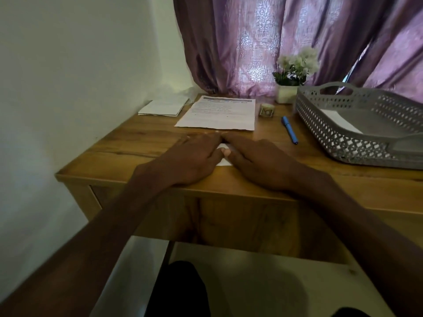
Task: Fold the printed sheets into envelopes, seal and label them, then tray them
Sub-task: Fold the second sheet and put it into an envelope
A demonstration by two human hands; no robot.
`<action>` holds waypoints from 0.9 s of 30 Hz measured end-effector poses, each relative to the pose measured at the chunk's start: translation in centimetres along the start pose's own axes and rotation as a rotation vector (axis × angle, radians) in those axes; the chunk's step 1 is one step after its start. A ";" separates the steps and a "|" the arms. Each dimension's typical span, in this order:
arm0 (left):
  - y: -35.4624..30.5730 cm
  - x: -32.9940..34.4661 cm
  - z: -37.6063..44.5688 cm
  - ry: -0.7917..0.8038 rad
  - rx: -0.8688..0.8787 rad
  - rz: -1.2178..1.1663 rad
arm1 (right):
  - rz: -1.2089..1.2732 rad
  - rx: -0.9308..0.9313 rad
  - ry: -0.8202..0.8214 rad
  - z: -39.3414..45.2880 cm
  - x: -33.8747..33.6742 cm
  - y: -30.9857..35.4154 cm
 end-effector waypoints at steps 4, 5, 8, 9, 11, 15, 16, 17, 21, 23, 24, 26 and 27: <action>0.1 0.1 -0.5 0.027 -0.076 0.046 | -0.122 0.048 0.127 0.1 0.3 0.1; 0.4 0.0 -0.9 0.035 -0.109 0.051 | -0.131 0.059 0.149 0.0 0.3 0.0; 1.7 -0.7 -2.8 0.043 -0.211 0.092 | -0.139 0.079 0.168 -0.1 0.2 -0.2; 2.3 -1.0 -3.6 0.038 -0.246 0.107 | -0.143 0.082 0.167 -0.1 0.1 -0.3; 3.1 -1.4 -5.0 0.020 -0.311 0.138 | -0.148 0.089 0.175 -0.1 0.2 -0.3; 2.8 -1.8 -5.8 0.014 -0.376 0.178 | -0.143 0.091 0.207 -0.5 0.2 0.0; 2.2 -1.9 -5.6 0.007 -0.367 0.193 | -0.143 0.090 0.208 -0.6 0.1 0.1; 1.5 -2.0 -5.2 -0.013 -0.341 0.210 | -0.142 0.094 0.206 -0.7 0.1 0.2; -1.2 -0.9 -3.0 -0.015 -0.216 0.175 | -0.144 0.119 0.201 -0.8 -0.1 0.5; -1.1 -0.1 -2.5 0.064 -0.245 0.133 | -0.135 0.131 0.203 -0.9 -0.1 0.6; -0.8 -0.1 -2.5 0.078 -0.264 0.132 | -0.132 0.143 0.200 -0.9 -0.2 0.5; -0.2 -0.2 -2.8 0.057 -0.302 0.150 | -0.135 0.188 0.190 -1.2 -0.3 0.3; 0.1 -0.3 -3.1 0.026 -0.328 0.153 | -0.146 0.211 0.184 -1.4 -0.3 0.0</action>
Point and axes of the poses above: each hand's wrist, its own z-axis towards the middle knuckle, its own x-axis out of the palm, y = z × x, the point moved 6 cm from there along z, towards the middle knuckle, and after that the axes turned 9 degrees about -z, right-handed, at the moved point
